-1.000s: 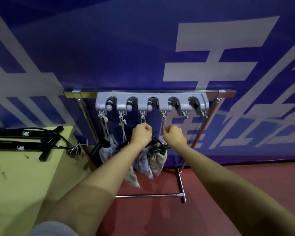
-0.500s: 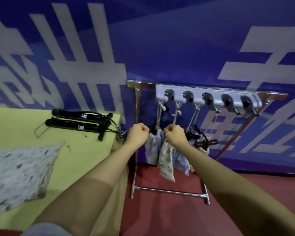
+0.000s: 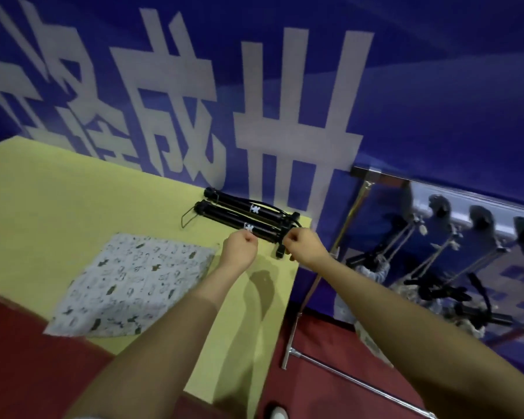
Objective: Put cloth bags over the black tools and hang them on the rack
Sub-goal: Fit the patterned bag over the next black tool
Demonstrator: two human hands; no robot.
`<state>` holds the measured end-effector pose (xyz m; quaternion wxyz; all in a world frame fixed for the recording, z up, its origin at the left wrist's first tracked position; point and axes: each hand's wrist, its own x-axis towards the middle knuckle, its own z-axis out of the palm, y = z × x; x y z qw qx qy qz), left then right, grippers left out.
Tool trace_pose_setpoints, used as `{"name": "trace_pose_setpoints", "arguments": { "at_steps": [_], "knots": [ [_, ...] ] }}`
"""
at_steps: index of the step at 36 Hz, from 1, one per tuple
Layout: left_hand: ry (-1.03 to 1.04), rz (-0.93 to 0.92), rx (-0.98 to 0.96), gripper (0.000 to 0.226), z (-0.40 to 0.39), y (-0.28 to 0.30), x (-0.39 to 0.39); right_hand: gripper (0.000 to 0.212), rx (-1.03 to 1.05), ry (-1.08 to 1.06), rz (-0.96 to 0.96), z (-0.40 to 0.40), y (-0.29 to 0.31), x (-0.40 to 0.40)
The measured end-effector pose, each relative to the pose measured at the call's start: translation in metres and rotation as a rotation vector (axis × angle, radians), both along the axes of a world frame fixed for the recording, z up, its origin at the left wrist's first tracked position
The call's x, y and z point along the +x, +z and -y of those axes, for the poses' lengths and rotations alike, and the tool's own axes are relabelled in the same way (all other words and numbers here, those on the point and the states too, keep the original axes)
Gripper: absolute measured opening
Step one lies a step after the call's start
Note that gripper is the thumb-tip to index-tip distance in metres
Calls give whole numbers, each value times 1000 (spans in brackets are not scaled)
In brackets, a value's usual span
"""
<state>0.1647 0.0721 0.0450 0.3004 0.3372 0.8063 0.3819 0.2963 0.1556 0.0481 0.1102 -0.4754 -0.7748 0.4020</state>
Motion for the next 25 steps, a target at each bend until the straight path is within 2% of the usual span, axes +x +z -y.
{"name": "trace_pose_setpoints", "arguments": {
  "at_steps": [3,15,19,21,25],
  "knots": [
    [106,4,-26,25,5,-12,-33,17,-14,89,17,-5,-8,-40],
    [317,22,-141,19,16,-55,-100,15,-22,392,115,-18,-63,-122],
    [287,-13,-239,23,24,-75,-112,15,-52,443,111,-14,-86,-138],
    [256,-18,-277,5,31,-83,-117,17,-81,462,118,-8,-96,-144],
    [189,-53,-302,12,41,-91,-126,28,-81,484,162,4,-112,-160]
  ]
}}
